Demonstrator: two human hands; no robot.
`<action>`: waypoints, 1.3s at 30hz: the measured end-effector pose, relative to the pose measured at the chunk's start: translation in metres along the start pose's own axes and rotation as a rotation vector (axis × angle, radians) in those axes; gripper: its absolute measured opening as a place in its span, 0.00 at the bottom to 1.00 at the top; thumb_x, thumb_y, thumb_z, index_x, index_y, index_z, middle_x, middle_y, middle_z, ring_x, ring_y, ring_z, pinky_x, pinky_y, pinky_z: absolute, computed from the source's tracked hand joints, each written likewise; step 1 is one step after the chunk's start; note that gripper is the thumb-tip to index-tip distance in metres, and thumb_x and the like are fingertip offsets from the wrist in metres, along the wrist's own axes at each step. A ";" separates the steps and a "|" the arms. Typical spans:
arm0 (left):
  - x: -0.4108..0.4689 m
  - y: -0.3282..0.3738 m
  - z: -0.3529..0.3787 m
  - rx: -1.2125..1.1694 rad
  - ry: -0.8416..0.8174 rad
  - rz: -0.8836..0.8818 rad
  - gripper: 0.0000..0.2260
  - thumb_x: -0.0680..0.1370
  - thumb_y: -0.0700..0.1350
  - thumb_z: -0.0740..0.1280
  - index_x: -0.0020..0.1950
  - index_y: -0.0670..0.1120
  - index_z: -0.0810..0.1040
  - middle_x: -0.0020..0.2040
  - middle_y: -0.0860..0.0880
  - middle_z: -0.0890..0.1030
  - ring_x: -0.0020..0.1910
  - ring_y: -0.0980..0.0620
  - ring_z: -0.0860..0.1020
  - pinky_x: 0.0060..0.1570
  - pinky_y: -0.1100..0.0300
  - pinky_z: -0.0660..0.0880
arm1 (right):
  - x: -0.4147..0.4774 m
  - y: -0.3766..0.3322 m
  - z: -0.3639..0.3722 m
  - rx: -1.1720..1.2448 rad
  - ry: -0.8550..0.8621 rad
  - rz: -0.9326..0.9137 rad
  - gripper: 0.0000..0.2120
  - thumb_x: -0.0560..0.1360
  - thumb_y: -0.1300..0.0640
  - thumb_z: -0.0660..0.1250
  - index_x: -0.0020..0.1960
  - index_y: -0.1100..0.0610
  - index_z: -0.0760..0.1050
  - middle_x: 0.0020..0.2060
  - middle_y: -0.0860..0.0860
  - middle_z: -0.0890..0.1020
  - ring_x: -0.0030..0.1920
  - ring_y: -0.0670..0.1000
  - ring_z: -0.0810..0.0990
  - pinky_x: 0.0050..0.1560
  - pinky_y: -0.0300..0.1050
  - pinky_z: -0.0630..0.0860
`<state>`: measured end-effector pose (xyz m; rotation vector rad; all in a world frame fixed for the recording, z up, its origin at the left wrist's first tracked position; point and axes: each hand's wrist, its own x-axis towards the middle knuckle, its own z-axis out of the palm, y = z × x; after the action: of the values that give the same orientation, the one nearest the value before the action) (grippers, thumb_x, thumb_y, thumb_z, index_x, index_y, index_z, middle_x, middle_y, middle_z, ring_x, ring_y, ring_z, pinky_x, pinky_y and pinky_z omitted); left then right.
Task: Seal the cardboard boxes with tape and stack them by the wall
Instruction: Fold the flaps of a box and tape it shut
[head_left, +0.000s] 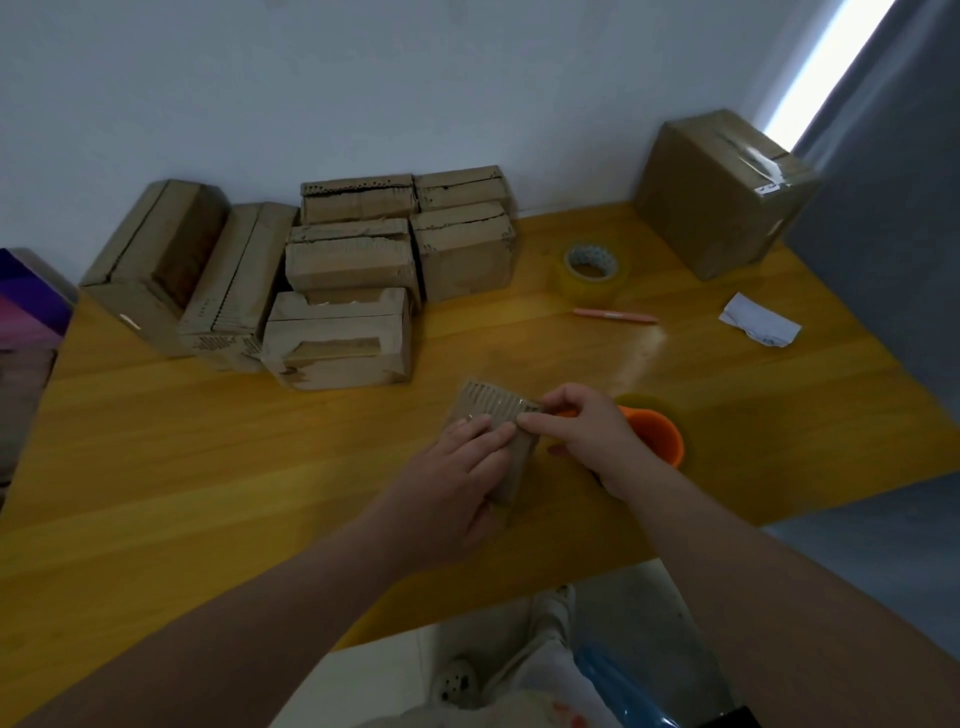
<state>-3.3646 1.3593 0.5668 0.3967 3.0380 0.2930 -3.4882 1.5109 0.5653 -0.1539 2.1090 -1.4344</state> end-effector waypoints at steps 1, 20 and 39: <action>0.000 0.000 0.000 -0.002 0.001 0.002 0.23 0.72 0.51 0.58 0.63 0.42 0.76 0.66 0.43 0.76 0.67 0.40 0.72 0.67 0.46 0.61 | 0.001 -0.001 0.001 -0.028 0.017 -0.016 0.10 0.70 0.58 0.76 0.41 0.54 0.74 0.40 0.49 0.78 0.42 0.47 0.76 0.42 0.47 0.77; 0.000 -0.003 -0.005 -0.062 0.050 0.024 0.23 0.76 0.54 0.56 0.64 0.44 0.76 0.69 0.46 0.73 0.71 0.45 0.67 0.69 0.53 0.53 | 0.007 0.003 0.003 -0.556 0.377 -0.370 0.18 0.81 0.52 0.62 0.34 0.57 0.70 0.27 0.50 0.71 0.30 0.51 0.70 0.33 0.45 0.61; 0.015 -0.022 -0.002 -0.455 0.246 -0.491 0.40 0.70 0.58 0.73 0.75 0.45 0.59 0.72 0.47 0.63 0.70 0.49 0.63 0.68 0.52 0.64 | 0.015 -0.036 0.015 -0.721 0.198 -0.347 0.07 0.78 0.52 0.66 0.43 0.51 0.77 0.38 0.46 0.79 0.42 0.47 0.77 0.41 0.41 0.70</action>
<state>-3.3843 1.3420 0.5641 -0.4339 3.0195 1.0191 -3.5008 1.4776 0.5875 -0.7060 2.7857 -0.8086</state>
